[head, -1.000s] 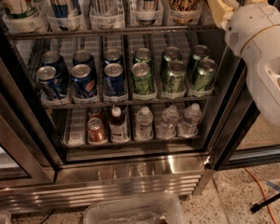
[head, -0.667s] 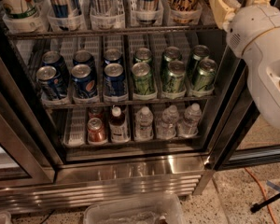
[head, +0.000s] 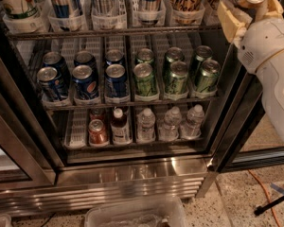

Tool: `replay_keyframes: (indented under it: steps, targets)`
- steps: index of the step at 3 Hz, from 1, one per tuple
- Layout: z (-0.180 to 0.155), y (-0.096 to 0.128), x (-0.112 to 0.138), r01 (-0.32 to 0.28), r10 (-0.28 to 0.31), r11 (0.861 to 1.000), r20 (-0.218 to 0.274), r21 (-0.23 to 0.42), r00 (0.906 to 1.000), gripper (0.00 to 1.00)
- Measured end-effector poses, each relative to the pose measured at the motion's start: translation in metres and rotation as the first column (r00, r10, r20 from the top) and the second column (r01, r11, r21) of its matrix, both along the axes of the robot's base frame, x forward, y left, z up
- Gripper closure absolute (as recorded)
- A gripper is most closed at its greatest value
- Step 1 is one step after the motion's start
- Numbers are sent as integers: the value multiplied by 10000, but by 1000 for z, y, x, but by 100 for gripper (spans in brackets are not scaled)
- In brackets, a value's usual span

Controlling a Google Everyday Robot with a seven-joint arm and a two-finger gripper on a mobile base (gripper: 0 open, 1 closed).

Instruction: Pick orange can from top shelf of fridge

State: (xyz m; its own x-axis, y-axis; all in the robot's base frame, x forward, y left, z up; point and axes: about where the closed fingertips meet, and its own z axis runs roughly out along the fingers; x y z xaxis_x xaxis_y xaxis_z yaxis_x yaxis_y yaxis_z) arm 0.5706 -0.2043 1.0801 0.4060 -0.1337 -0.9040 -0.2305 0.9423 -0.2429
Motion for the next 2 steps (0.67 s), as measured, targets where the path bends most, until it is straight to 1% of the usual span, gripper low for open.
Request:
replay_keyframes:
  steps: [1,2]
  targets:
    - [-6,5,-4,-311,307,9993,-203,-221,9993,100]
    - [-20,12,-10,-723,683,9953,-612,-648,9958,100]
